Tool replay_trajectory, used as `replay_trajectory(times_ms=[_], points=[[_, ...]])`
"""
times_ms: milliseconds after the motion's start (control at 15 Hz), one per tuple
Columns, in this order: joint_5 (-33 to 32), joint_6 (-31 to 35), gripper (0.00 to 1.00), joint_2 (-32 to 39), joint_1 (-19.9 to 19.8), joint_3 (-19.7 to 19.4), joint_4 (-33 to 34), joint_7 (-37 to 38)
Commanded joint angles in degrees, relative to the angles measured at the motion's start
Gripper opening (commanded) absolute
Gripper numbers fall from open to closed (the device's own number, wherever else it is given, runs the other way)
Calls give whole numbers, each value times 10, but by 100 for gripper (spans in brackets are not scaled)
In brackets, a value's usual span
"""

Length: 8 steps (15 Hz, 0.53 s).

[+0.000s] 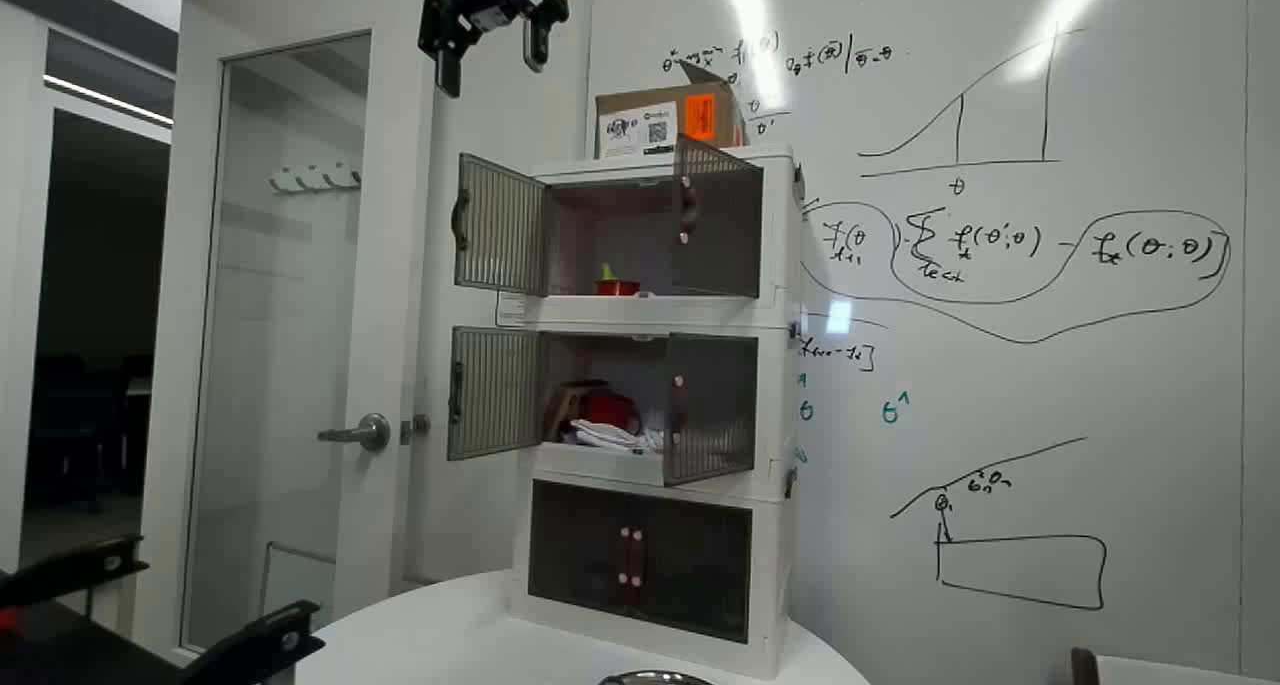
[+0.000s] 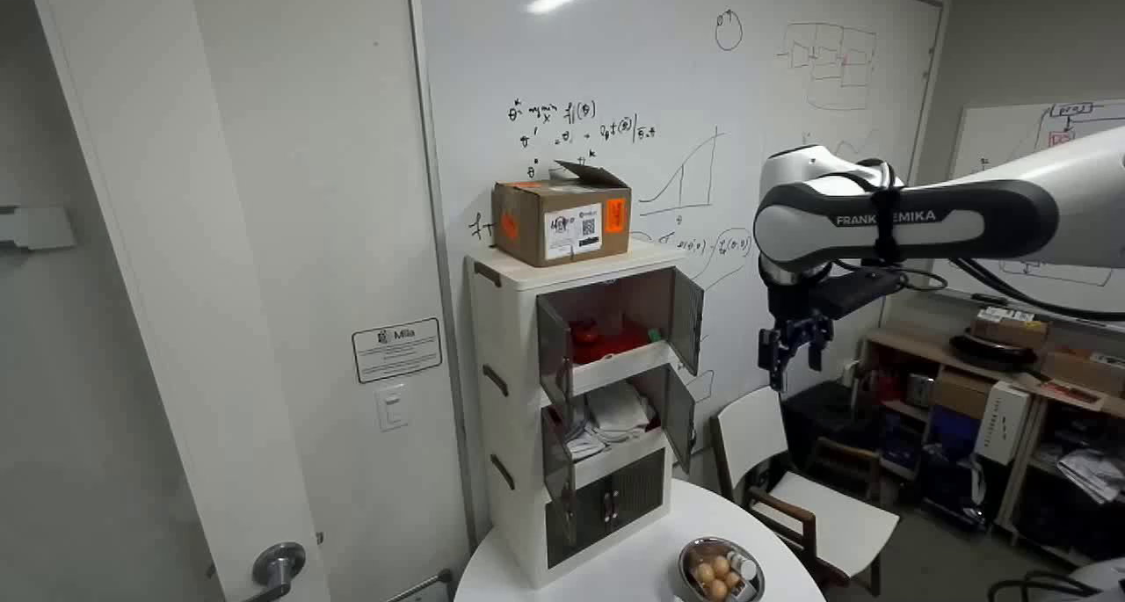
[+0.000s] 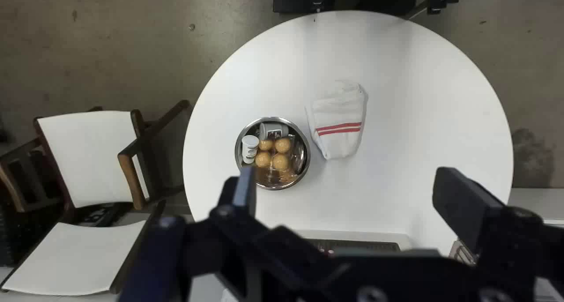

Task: Close the door to the middle compartment

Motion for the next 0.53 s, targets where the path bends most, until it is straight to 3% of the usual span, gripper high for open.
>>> replay_trajectory(times_ms=[0, 467], points=[[-2, -1, 100, 0, 6, -5, 1, 2], [6, 24, 100, 46, 32, 22, 14, 25]])
